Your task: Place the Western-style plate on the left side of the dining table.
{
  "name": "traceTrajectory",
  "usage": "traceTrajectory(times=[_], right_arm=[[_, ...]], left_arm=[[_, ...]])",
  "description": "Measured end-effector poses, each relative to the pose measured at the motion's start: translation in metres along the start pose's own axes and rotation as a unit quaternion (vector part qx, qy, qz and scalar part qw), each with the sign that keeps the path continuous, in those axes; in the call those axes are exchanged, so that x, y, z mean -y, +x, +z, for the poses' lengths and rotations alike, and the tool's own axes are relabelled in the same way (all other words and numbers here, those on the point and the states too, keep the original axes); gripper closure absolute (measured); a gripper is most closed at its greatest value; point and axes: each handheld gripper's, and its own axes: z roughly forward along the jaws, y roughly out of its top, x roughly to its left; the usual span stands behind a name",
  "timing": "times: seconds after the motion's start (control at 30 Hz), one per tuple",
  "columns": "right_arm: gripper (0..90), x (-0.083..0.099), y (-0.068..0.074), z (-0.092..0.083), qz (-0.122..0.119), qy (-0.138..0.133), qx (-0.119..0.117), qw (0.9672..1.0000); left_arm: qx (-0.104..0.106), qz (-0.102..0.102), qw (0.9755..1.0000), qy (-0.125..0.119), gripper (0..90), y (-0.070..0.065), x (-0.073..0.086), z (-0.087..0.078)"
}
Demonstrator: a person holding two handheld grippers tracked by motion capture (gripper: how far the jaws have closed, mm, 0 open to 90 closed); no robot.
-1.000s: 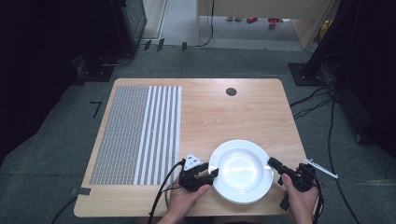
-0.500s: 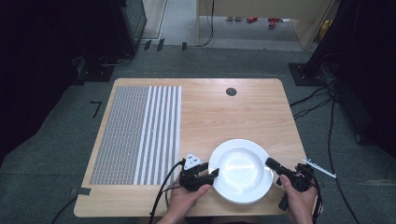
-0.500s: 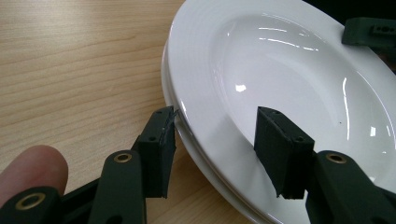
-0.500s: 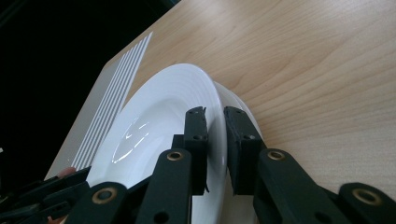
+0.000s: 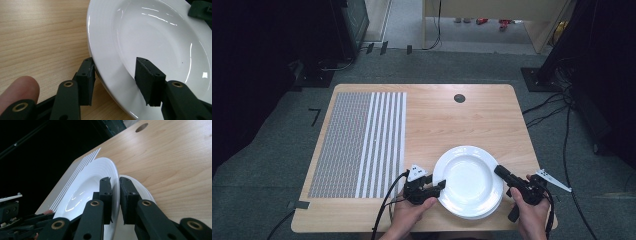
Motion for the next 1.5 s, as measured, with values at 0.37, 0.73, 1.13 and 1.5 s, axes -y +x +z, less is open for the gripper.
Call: traceTrajectory(times=[0.37, 0.73, 1.13, 1.5], right_arm=[[81.8, 0.005, -0.004, 0.007, -0.04, -0.005, 0.024, 0.9989], [83.7, 0.006, -0.006, 0.007, -0.007, 0.003, 0.029, 0.9996], [83.2, 0.007, -0.007, 0.005, 0.044, 0.014, 0.005, 0.9989], [82.8, 0.004, -0.007, 0.001, 0.073, 0.007, -0.022, 0.9971]], left_arm=[[0.013, -0.003, 0.9998, -0.012, 60.2, 0.003, -0.002, -0.004], [0.017, -0.026, 0.9994, -0.014, 63.8, 0.006, -0.003, -0.004], [0.051, -0.054, 0.9972, -0.014, 69.4, 0.014, -0.007, -0.008], [0.075, -0.08, 0.9939, -0.015, 72.0, 0.02, -0.009, -0.008]])
